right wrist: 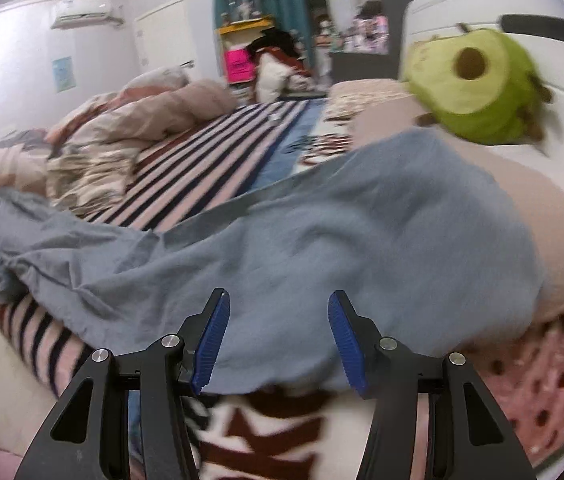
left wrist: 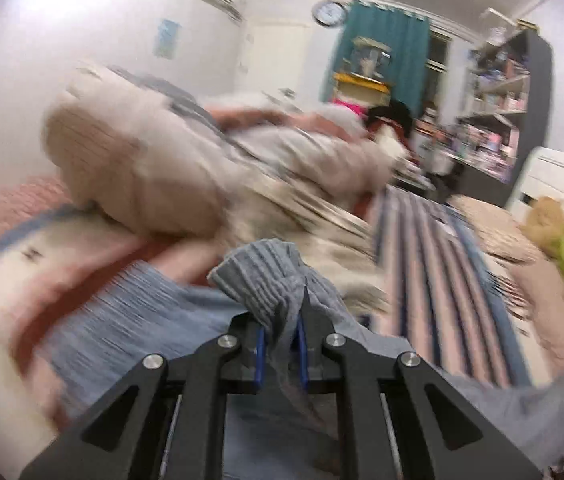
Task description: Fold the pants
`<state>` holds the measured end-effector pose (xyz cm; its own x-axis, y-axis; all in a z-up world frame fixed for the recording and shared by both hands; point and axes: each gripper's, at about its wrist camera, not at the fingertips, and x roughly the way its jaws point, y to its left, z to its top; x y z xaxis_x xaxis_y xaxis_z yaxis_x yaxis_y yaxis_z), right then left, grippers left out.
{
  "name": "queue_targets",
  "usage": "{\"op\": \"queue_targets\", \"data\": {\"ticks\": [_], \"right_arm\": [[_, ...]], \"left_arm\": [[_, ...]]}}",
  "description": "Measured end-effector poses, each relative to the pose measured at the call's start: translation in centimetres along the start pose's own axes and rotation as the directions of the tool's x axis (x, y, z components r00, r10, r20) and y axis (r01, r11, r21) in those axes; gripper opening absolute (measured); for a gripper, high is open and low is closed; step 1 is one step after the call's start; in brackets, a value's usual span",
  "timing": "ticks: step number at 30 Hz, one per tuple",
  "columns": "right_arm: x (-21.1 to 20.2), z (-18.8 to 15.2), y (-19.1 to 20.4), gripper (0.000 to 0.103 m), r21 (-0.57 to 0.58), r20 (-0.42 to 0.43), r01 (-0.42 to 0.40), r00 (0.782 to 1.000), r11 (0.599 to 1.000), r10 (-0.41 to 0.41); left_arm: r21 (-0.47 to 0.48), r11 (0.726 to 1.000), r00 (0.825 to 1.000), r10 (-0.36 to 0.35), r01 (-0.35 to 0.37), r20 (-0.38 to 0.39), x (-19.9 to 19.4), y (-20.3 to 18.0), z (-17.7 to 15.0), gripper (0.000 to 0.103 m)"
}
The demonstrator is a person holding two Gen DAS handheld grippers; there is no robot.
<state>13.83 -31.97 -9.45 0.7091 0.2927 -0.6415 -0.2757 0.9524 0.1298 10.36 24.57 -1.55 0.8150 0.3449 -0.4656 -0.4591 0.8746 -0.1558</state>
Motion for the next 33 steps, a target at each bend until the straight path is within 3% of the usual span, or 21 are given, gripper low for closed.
{"op": "queue_targets", "data": {"ticks": [3,6,9,13,18,24,29,33], "right_arm": [[1.7,0.1,2.0,0.047,-0.015,-0.037,-0.083,0.996,0.996,0.082],[3.9,0.2,4.4,0.047,-0.06,-0.077,-0.106,0.992,0.993,0.102],[4.8,0.3,5.4,0.047,-0.092,-0.087,-0.072,0.994,0.993,0.064],[4.1,0.6,4.8,0.052,-0.057,-0.073,-0.064,0.996,0.996,0.06],[4.3,1.1,5.3,0.056,-0.059,-0.084,-0.126,0.989,0.99,0.121],[8.5,3.7,10.5,0.058,-0.183,-0.144,-0.281,0.956,0.942,0.257],[14.7,5.4,14.8,0.059,-0.286,-0.283,-0.402,0.902,0.87,0.324],[18.0,5.8,17.7,0.06,-0.441,-0.312,-0.37,0.917,0.818,0.247]], "left_arm": [[-0.011,0.999,0.999,0.046,-0.046,0.005,-0.5,2.2,1.2,0.01],[0.018,1.0,1.0,-0.022,0.022,-0.006,-1.0,1.9,0.8,0.01],[0.043,0.994,0.995,-0.101,0.101,0.013,-2.0,0.4,0.7,0.009],[0.11,0.965,0.97,-0.244,0.24,0.026,-3.7,-3.8,0.7,0.009],[0.148,0.936,0.946,-0.325,0.318,0.023,-4.8,-7.4,0.6,0.009],[0.144,0.945,0.954,-0.299,0.292,0.031,-4.6,-6.4,0.0,0.009],[0.116,0.963,0.967,-0.25,0.243,0.05,-4.6,-3.7,-0.3,0.009],[0.117,0.965,0.969,-0.243,0.236,0.044,-4.3,-2.6,-0.9,0.009]]}}
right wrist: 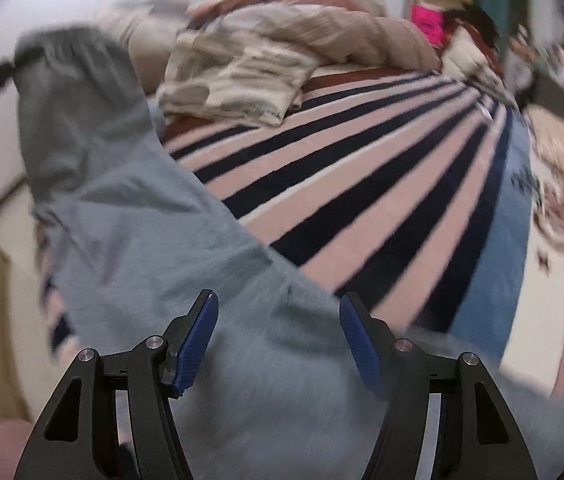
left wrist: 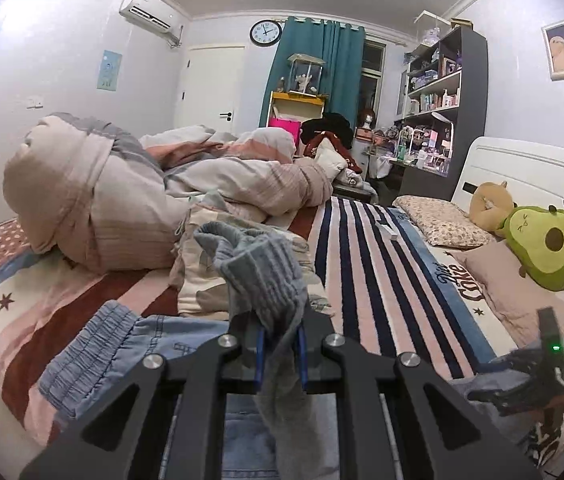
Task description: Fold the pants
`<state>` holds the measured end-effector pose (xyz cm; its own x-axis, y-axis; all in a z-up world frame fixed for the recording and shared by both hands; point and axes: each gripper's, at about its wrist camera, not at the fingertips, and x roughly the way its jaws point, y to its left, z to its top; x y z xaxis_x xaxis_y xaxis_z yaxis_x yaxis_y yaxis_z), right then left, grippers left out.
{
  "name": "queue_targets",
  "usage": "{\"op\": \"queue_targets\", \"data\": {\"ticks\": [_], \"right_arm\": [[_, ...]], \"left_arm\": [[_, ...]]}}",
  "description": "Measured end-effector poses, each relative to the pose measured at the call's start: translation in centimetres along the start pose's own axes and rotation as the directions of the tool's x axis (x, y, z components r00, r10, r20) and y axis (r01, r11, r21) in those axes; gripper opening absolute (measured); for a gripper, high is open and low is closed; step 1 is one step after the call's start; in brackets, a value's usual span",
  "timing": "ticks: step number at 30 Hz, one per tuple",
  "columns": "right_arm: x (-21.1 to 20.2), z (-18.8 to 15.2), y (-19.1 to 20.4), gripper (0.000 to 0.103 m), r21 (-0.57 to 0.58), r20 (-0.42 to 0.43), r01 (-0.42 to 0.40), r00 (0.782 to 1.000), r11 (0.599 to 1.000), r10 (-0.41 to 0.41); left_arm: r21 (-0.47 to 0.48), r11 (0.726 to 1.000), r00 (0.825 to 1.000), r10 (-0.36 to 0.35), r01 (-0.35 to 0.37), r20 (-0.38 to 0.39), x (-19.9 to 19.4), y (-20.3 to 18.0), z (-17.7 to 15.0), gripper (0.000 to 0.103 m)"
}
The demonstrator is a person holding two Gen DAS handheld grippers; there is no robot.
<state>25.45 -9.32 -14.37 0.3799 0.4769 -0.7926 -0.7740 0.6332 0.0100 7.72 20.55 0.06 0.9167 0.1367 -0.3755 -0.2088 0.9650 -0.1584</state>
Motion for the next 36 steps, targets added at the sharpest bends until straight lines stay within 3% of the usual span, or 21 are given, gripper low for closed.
{"op": "queue_targets", "data": {"ticks": [2,4,7,10,14,16,18,23,27,29,31,34,36], "right_arm": [[1.7,0.8,-0.3,0.061,-0.031,-0.039,0.004,0.999,1.0,-0.005],[2.8,1.0,-0.9,0.059,-0.019,-0.093,-0.052,0.994,0.998,0.05],[3.1,0.6,-1.0,0.032,-0.025,-0.16,-0.152,0.976,0.988,0.146],[2.7,-0.2,-0.3,0.028,-0.059,-0.212,-0.192,0.961,0.98,0.176],[3.5,-0.4,-0.7,0.026,-0.022,-0.219,-0.17,0.962,0.985,0.162],[3.8,-0.4,-0.2,0.001,-0.057,-0.213,-0.124,0.971,0.991,0.109],[3.4,-0.5,-0.3,0.0,-0.072,-0.187,-0.048,0.982,0.996,0.033],[2.1,0.6,-2.2,0.0,0.04,-0.065,0.063,0.996,0.997,-0.061],[3.6,1.0,-2.9,0.003,0.067,-0.12,0.047,0.992,0.997,-0.039],[4.1,0.6,-2.9,0.013,0.061,-0.155,0.06,0.987,0.996,-0.05],[3.1,0.4,-3.5,0.042,0.104,-0.126,0.108,0.988,0.989,-0.094],[0.3,-0.1,-4.8,0.044,0.208,-0.049,0.099,0.995,0.973,-0.091],[-2.6,-1.0,-5.4,0.045,0.254,-0.002,0.108,0.994,0.961,-0.111]], "left_arm": [[-0.007,1.0,1.0,0.001,-0.001,0.0,0.0,0.6,-0.2,0.009],[-0.004,1.0,1.0,0.007,-0.007,-0.001,0.0,1.0,-0.4,0.009],[0.005,1.0,1.0,-0.01,0.011,-0.005,0.1,1.4,-0.7,0.009],[0.004,1.0,1.0,-0.026,0.026,-0.003,0.1,1.5,-0.8,0.009],[0.006,0.999,0.999,-0.046,0.046,0.004,0.4,1.5,-0.8,0.009],[0.014,0.999,0.999,-0.041,0.041,0.004,0.5,1.4,-0.9,0.009],[0.027,0.999,1.0,-0.03,0.03,0.002,0.6,1.4,-0.8,0.009],[0.012,0.999,0.999,-0.041,0.041,-0.004,0.6,1.3,-0.9,0.009],[0.025,0.997,0.998,-0.067,0.067,-0.004,0.5,0.5,-0.7,0.009],[0.039,0.994,0.995,-0.101,0.101,0.0,0.5,-0.5,-0.6,0.009],[0.046,0.989,0.99,-0.138,0.137,0.0,0.6,-1.6,-0.4,0.009],[0.067,0.971,0.973,-0.229,0.23,-0.015,1.0,-4.5,-0.2,0.009],[0.078,0.95,0.953,-0.299,0.302,-0.046,1.6,-7.0,-0.4,0.009]]}}
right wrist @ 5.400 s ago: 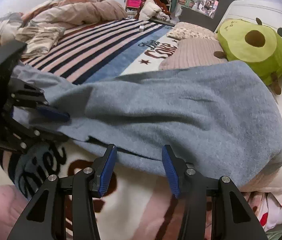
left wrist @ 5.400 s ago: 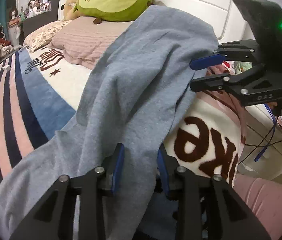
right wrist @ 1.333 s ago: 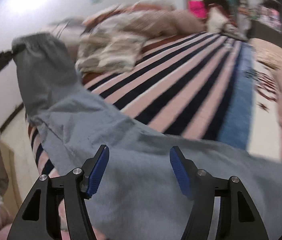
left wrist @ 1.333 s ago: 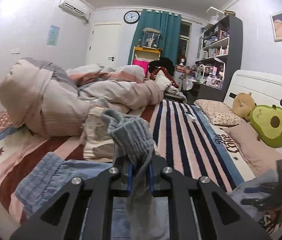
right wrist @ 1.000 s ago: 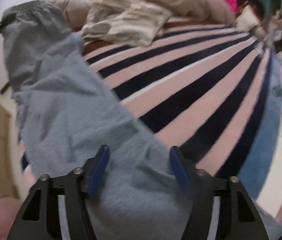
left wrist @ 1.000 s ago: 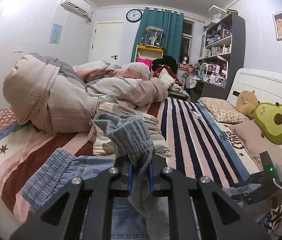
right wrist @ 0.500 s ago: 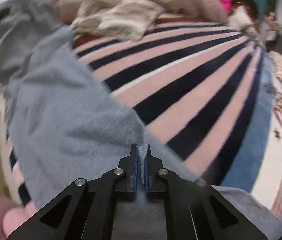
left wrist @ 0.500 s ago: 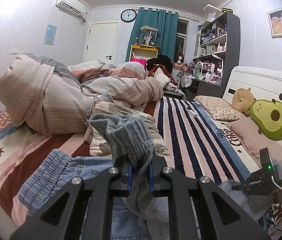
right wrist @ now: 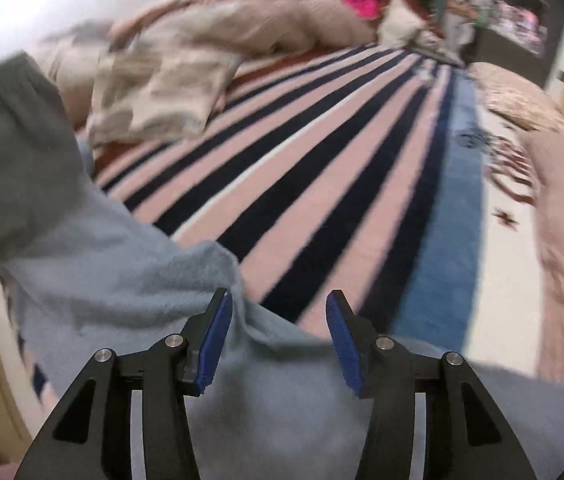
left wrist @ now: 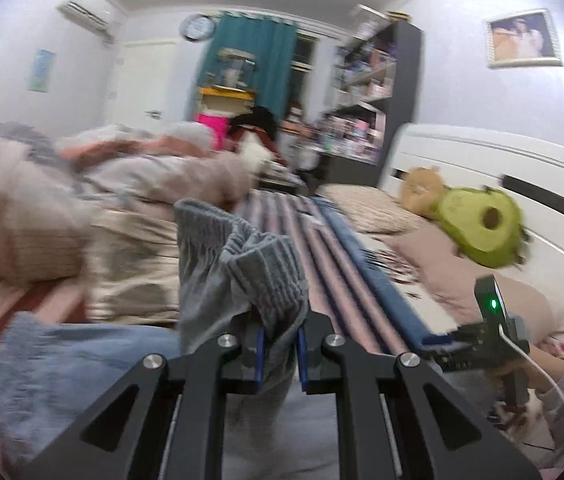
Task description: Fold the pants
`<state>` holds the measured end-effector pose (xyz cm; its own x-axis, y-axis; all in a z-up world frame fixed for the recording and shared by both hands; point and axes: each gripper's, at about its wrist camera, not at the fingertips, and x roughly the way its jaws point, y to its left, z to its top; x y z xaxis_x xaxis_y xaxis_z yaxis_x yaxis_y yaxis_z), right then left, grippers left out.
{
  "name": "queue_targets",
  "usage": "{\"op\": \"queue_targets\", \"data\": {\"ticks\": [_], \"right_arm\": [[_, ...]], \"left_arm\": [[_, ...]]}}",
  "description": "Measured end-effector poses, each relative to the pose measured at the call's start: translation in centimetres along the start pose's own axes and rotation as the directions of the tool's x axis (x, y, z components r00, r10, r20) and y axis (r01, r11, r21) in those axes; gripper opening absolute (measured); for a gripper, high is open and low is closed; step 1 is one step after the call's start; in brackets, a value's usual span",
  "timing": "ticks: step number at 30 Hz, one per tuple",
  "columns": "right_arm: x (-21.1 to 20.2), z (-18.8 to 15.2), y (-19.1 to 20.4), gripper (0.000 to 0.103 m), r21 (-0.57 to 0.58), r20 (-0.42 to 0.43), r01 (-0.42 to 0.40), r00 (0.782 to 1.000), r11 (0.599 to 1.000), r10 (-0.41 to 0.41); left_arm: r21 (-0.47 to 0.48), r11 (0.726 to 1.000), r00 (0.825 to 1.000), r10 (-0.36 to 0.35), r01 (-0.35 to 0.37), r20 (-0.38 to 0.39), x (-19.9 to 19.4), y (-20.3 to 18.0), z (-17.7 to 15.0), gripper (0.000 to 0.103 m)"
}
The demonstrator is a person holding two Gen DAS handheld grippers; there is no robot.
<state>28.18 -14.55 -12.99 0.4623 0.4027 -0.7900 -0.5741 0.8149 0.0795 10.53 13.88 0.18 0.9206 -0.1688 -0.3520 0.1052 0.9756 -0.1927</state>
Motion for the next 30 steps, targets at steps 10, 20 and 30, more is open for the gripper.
{"op": "queue_targets", "data": {"ticks": [10,20,30], "right_arm": [[-11.1,-6.9,-3.2,0.045,0.172,0.132,0.017,0.99,0.985,-0.04],[-10.9,-12.3,-4.8,0.045,0.246,0.118,-0.061,0.992,0.967,0.032],[-10.5,-11.5,-2.9,0.063,0.285,0.184,-0.197,0.972,0.938,0.148]], "left_arm": [[0.058,0.929,0.904,-0.34,0.366,-0.258,9.7,-15.6,-5.8,0.009],[0.054,0.882,0.771,-0.377,0.468,-0.514,13.8,-21.3,-13.7,0.055],[0.164,0.956,0.922,-0.177,0.245,-0.345,5.8,-13.7,-9.3,0.071]]}}
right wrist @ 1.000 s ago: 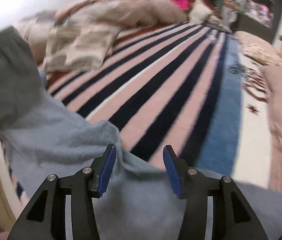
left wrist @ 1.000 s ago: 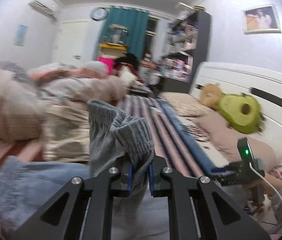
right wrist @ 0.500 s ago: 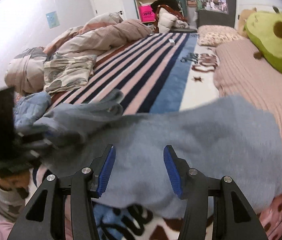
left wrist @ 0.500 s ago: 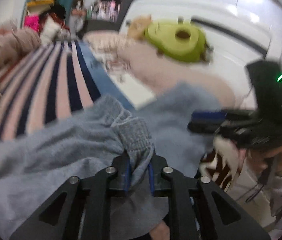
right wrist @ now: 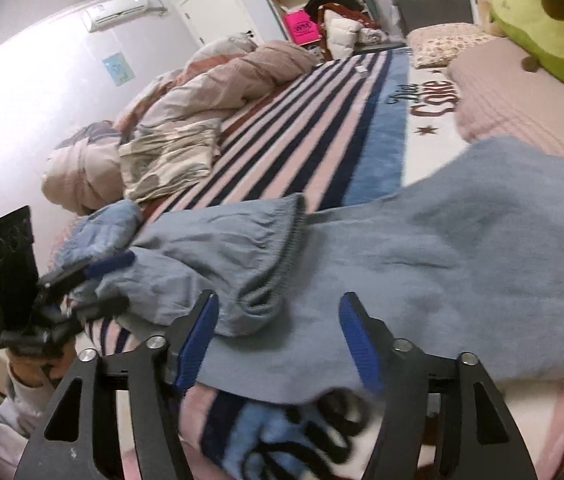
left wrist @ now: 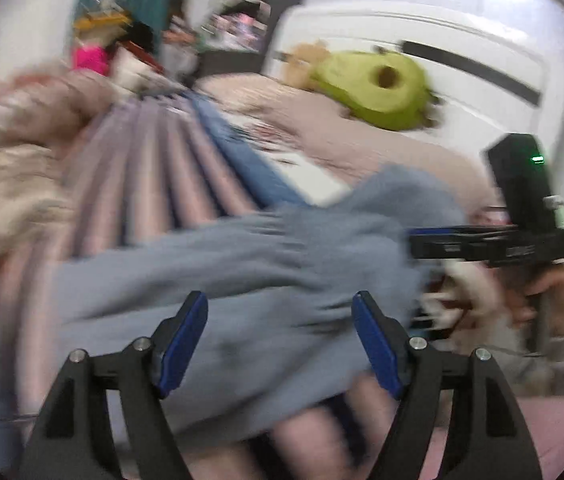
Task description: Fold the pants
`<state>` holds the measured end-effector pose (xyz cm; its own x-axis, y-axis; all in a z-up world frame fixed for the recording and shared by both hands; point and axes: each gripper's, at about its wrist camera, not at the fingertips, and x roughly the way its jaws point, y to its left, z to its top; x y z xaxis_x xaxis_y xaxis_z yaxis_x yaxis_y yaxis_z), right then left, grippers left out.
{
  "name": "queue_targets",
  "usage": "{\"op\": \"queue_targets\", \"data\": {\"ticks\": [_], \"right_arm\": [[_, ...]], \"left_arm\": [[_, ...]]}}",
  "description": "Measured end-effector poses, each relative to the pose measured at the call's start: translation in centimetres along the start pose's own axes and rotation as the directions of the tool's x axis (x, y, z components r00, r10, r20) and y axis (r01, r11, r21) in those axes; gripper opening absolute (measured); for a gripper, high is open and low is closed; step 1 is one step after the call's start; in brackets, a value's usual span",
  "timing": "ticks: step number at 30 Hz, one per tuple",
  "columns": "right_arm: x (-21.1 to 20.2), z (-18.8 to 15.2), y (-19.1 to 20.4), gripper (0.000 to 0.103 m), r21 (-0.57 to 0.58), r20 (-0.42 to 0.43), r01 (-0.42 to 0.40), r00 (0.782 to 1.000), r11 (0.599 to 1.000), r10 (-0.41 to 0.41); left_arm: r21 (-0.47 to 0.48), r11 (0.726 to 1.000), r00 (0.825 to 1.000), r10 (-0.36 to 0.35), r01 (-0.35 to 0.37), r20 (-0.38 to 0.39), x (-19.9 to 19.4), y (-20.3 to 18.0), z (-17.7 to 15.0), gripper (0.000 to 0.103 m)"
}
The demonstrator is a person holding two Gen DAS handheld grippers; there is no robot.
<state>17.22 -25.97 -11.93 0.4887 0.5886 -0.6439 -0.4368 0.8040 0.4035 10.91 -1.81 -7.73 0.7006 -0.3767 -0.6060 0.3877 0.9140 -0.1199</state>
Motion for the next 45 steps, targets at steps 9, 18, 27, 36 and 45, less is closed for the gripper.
{"op": "queue_targets", "data": {"ticks": [9,18,27,36,45], "right_arm": [[6.4,0.5,3.0,0.03,-0.044,-0.102,0.042,0.994,0.998,-0.046],[5.6,-0.3,1.7,0.009,-0.022,-0.148,0.15,0.977,0.988,-0.152],[3.8,3.2,4.9,0.044,-0.105,-0.031,0.167,0.985,0.98,-0.171],[7.1,2.6,7.5,0.053,-0.198,-0.098,0.109,0.987,0.974,-0.13],[4.2,-0.8,3.2,0.053,-0.072,-0.108,0.169,0.978,0.983,-0.176]], "left_arm": [[-0.081,0.994,0.996,0.063,-0.067,-0.057,-0.9,7.0,-5.2,0.049],[-0.081,0.997,0.99,-0.001,-0.011,-0.142,-1.0,6.5,-8.9,0.009],[-0.051,0.998,0.999,0.026,-0.027,-0.034,-4.4,6.7,-6.9,0.05],[-0.058,0.994,0.992,0.09,-0.095,-0.094,-1.0,8.3,-7.4,0.022],[-0.017,0.986,0.979,0.161,-0.164,-0.123,-1.4,7.7,-9.2,0.014]]}}
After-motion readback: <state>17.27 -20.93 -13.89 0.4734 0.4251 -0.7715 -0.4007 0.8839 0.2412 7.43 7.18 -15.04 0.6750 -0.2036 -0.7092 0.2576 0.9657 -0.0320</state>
